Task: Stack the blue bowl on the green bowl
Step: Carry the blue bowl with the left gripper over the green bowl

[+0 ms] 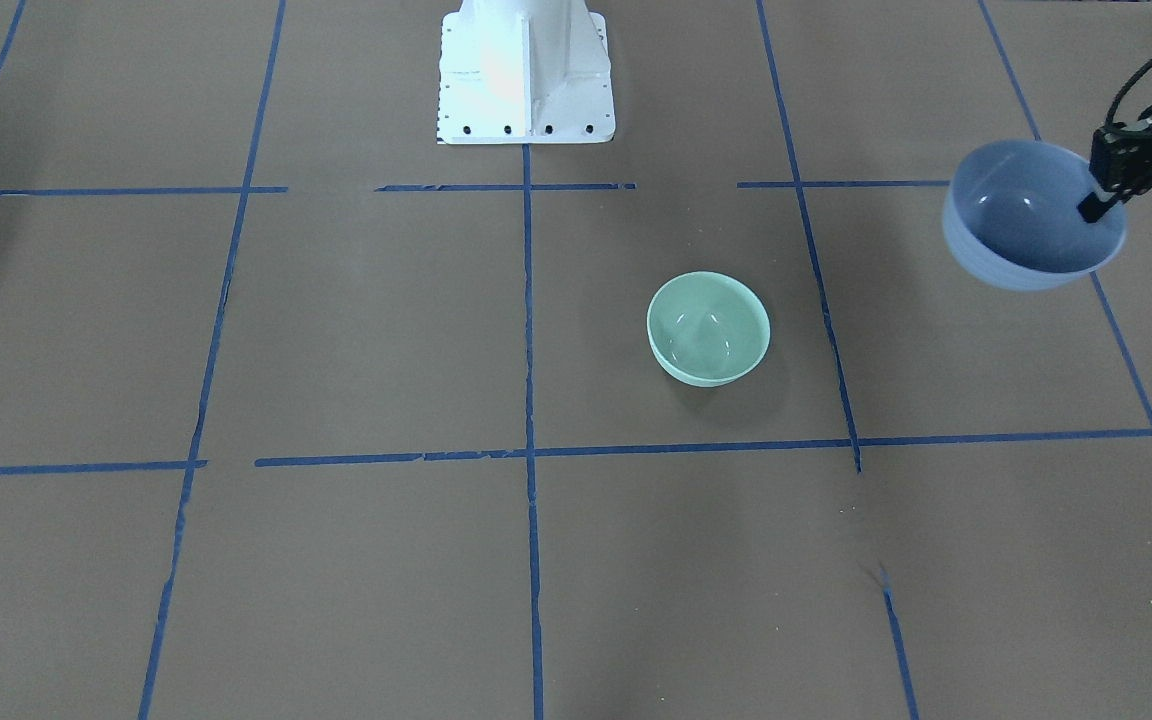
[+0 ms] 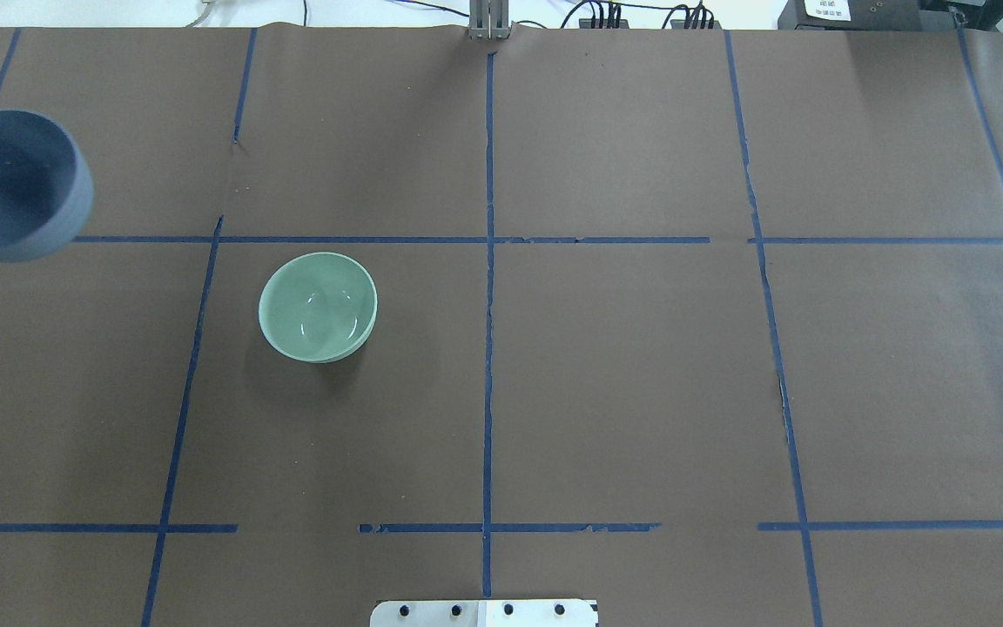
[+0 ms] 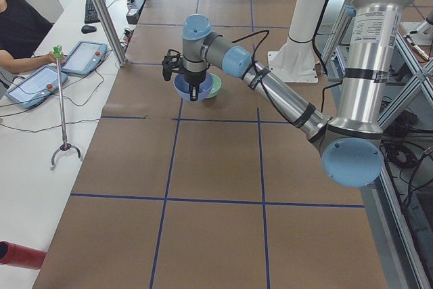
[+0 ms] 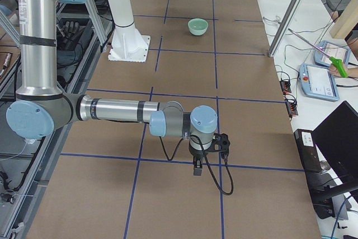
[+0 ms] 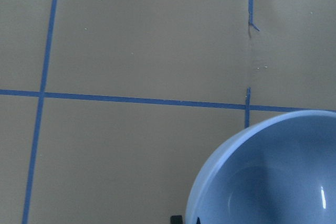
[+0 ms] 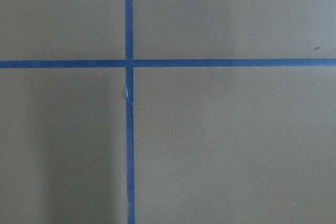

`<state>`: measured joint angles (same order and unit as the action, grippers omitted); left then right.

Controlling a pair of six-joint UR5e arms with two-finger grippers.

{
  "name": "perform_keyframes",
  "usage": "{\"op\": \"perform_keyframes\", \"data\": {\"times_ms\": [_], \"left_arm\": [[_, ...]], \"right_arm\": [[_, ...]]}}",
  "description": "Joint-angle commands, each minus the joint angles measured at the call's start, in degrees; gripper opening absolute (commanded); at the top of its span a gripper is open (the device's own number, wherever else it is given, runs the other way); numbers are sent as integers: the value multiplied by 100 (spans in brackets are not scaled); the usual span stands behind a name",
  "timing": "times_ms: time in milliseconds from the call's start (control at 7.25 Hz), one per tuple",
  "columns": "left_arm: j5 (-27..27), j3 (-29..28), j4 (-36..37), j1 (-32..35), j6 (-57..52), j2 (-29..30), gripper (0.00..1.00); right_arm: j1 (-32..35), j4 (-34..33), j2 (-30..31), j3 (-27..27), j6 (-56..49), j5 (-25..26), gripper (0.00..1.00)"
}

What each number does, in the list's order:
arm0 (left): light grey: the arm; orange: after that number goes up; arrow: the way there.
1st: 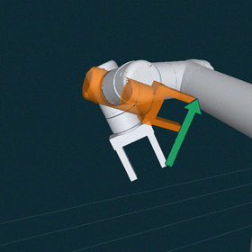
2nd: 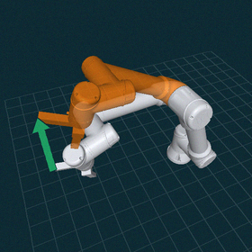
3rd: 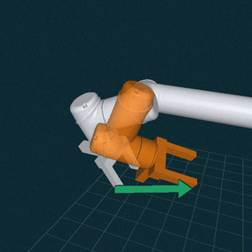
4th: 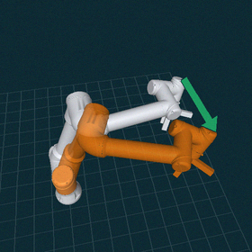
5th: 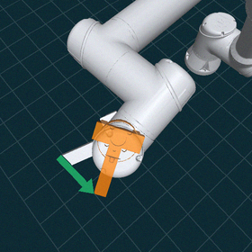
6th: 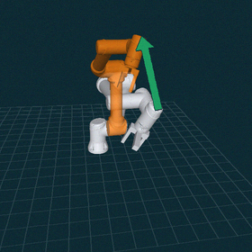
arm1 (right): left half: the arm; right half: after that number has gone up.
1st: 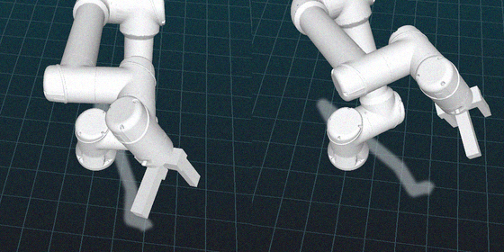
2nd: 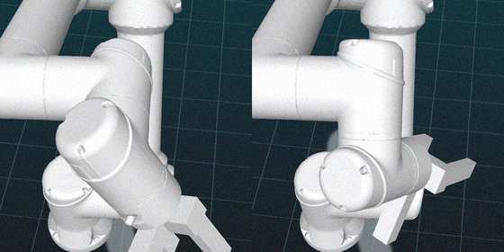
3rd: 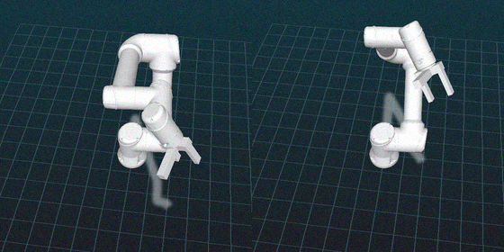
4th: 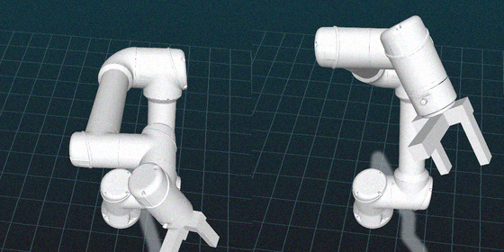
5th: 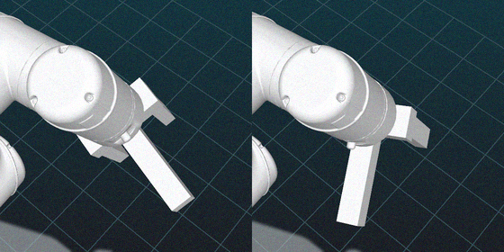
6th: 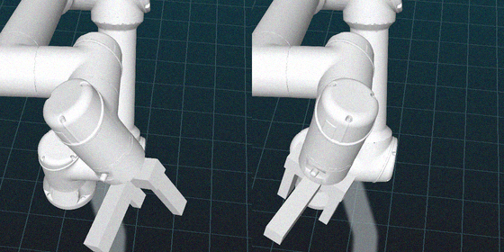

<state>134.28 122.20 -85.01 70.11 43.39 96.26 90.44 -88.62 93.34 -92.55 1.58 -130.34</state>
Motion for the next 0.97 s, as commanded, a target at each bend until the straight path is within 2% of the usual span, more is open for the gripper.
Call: {"op": "perform_keyframes", "data": {"times_ms": [0, 138, 414, 828], "left_arm": [[-25, -282, -1032, -978, 1745, 382, 0], [-69, -623, -1226, -1452, 2135, 672, 0], [-524, -1283, -2085, -2008, 2864, 990, 0], [-938, -1725, -2520, -2545, 3140, 1088, 0]], "right_arm": [[0, -6, 0, 0, 0, 0, 100], [0, 2, 0, 0, 0, 0, 100], [0, 2, 0, 0, 0, 0, 100], [0, 2, 0, 0, 0, 0, 100]]}}
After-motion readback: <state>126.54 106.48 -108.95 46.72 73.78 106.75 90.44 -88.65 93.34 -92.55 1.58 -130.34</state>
